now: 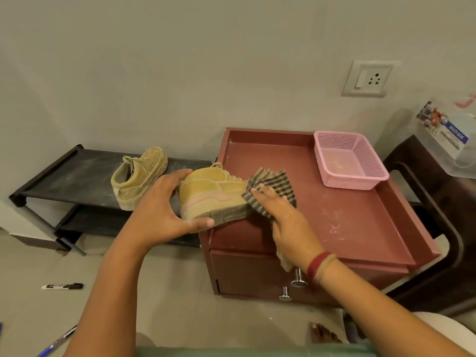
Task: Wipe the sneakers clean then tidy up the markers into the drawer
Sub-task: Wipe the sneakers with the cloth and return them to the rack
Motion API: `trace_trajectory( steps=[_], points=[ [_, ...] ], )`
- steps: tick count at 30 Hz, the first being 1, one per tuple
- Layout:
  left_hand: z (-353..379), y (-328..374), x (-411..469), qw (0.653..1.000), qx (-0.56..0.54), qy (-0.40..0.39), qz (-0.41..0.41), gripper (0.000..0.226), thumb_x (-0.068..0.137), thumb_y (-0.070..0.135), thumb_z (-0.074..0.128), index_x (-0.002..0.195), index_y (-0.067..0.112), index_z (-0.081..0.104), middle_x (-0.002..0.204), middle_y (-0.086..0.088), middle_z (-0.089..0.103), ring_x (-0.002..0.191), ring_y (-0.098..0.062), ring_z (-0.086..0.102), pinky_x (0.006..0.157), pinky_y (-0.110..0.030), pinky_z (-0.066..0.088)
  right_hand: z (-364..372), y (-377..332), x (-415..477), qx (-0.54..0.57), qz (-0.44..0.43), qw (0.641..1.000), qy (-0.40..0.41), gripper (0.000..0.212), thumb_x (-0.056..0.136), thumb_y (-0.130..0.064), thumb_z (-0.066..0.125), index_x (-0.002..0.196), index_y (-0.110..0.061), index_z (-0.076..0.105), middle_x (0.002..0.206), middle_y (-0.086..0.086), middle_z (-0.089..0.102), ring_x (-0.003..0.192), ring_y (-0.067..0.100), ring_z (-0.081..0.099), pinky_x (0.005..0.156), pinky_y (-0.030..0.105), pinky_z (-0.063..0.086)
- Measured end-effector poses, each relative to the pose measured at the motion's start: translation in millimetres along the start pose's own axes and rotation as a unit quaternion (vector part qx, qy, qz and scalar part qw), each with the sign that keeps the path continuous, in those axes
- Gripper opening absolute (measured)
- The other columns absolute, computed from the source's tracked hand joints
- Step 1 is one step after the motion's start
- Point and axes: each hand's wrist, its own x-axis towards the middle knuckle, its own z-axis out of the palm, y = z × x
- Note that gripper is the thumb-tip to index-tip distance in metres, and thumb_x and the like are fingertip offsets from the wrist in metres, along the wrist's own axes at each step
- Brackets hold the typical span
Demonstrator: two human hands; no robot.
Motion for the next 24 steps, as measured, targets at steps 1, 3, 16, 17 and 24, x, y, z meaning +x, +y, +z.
trace_trajectory(
  steps=[1,3,16,17,24],
  points=[
    [-0.7,-1.2,-0.2,1.0,-0.004,-0.006,-0.006,0.11,0.046,0.073,0.075,0.14,0.036,0.033,0.137,0.012,0.042,0.122,-0.008,0.044,0.102,-0.034,0.04,-2.8,6.9,6.8,0.019,0.044,0.999,0.019,0.072,0.081,0.017,0.034,0.14,-0.024,0.042,0.146,-0.01,0.032,0.138,0.006,0.024,0.112,0.016,0.012],
    [-2.1,-3.5,-0.7,0.999,-0.005,-0.031,-0.022,0.109,0.046,0.071,0.076,0.14,0.037,0.03,0.136,0.011,0.04,0.123,-0.01,0.043,0.102,-0.035,0.04,-9.5,18.2,22.0,0.106,0.147,0.983,0.028,0.064,0.084,0.017,0.035,0.136,-0.019,0.047,0.143,0.003,0.044,0.134,0.017,0.038,0.106,0.013,0.023],
    [20.6,6.7,6.5,0.991,0.115,-0.045,-0.054,0.108,0.049,0.05,0.072,0.141,0.033,0.018,0.137,0.003,0.026,0.124,-0.02,0.034,0.093,-0.038,0.04,-22.8,7.7,29.0,0.166,0.109,0.974,0.11,0.065,0.081,0.018,0.036,0.133,-0.019,0.051,0.137,-0.006,0.047,0.132,0.01,0.039,0.109,0.011,0.024],
    [20.3,7.2,8.0,0.991,0.119,-0.041,-0.048,0.107,0.048,0.05,0.07,0.14,0.031,0.02,0.135,0.004,0.027,0.121,-0.018,0.035,0.09,-0.035,0.04,-11.1,2.5,20.5,0.109,0.053,0.991,0.056,0.066,0.082,0.017,0.037,0.135,-0.021,0.048,0.141,-0.008,0.042,0.135,0.007,0.032,0.11,0.011,0.019],
    [16.7,5.7,10.8,0.996,0.082,-0.031,-0.02,0.105,0.049,0.042,0.078,0.139,0.027,0.027,0.122,0.011,0.03,0.11,-0.005,0.032,0.085,-0.025,0.033,-2.5,24.2,23.4,0.044,0.091,0.995,0.025,0.07,0.081,0.015,0.037,0.138,-0.024,0.044,0.149,0.0,0.034,0.14,0.014,0.026,0.109,0.011,0.008]
  ],
)
